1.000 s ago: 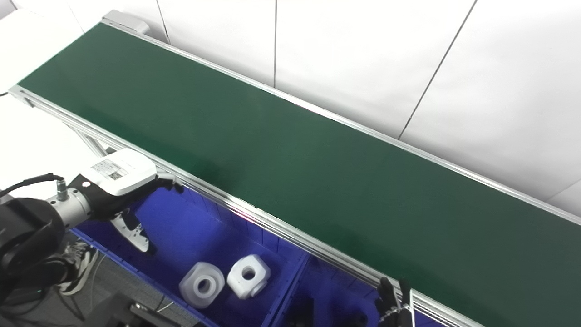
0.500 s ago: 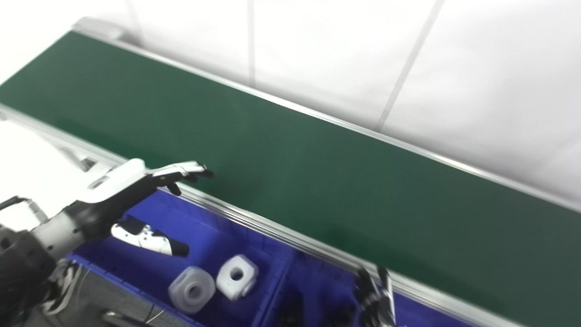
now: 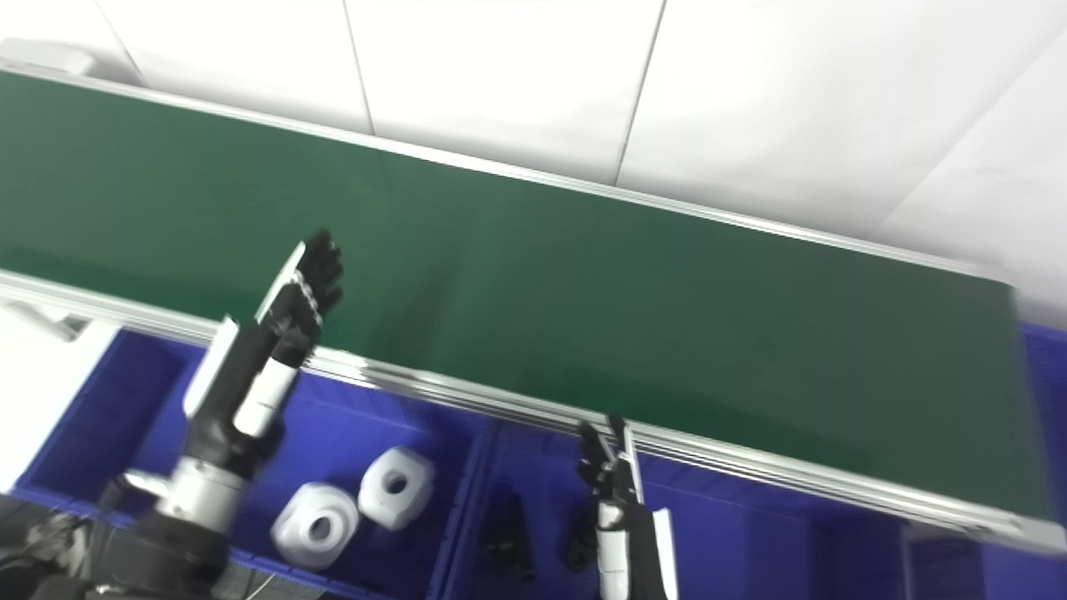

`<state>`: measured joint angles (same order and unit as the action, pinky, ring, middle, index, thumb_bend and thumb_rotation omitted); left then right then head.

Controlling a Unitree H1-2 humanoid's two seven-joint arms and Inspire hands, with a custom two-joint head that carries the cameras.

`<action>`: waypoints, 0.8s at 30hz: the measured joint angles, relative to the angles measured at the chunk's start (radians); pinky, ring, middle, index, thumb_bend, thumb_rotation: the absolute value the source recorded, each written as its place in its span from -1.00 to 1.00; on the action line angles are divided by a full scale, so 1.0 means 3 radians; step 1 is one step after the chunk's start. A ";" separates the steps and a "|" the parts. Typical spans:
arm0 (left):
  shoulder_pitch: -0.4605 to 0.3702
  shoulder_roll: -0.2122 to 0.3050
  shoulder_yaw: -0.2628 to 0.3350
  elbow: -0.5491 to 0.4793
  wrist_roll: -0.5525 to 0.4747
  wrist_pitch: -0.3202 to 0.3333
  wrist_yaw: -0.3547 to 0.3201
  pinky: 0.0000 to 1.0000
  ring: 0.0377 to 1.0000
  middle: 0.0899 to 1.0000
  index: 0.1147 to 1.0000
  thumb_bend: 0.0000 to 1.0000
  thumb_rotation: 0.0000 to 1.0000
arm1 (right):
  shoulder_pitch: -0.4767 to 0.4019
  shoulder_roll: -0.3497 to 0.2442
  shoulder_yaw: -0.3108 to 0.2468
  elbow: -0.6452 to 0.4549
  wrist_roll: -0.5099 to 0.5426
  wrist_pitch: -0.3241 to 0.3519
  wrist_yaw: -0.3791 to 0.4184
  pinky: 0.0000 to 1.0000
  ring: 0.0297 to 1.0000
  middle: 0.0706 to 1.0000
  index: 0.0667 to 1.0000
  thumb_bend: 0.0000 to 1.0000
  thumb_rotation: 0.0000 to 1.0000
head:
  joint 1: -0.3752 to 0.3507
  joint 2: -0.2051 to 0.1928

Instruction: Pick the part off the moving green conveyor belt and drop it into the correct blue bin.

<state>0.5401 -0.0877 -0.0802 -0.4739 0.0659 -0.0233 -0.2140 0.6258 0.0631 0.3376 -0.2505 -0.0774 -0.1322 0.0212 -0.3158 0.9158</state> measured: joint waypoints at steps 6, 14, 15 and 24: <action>0.0018 0.0349 -0.0030 0.0441 0.0156 -0.0309 0.0035 1.00 1.00 1.00 1.00 0.48 0.94 | -0.0021 -0.0005 0.0020 0.0000 -0.0067 0.0101 -0.0112 0.90 0.92 0.85 1.00 0.58 0.97 | -0.0241 0.0015; -0.0129 0.0382 -0.0208 0.0610 0.0123 -0.0366 0.0066 1.00 1.00 1.00 1.00 0.53 0.88 | -0.0025 -0.0012 0.0030 -0.0004 -0.0098 0.0111 -0.0180 0.97 0.89 0.84 1.00 0.58 1.00 | -0.0287 0.0077; -0.0128 0.0383 -0.0214 0.0610 0.0115 -0.0363 0.0066 1.00 1.00 1.00 1.00 0.53 0.88 | -0.0025 -0.0012 0.0031 -0.0006 -0.0106 0.0111 -0.0188 0.97 0.89 0.84 1.00 0.58 1.00 | -0.0287 0.0077; -0.0124 0.0447 -0.0249 0.0601 0.0046 -0.0341 0.0067 1.00 1.00 1.00 1.00 0.53 0.89 | -0.0036 -0.0024 0.0058 -0.0009 -0.0151 0.0127 -0.0216 0.93 0.89 0.83 1.00 0.61 1.00 | -0.0379 0.0148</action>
<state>0.5028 0.0465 -0.1548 -0.2935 0.0798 -0.1256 -0.1939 0.6150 0.0560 0.3552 -0.2532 -0.1228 -0.0940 -0.0438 -0.4295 0.9602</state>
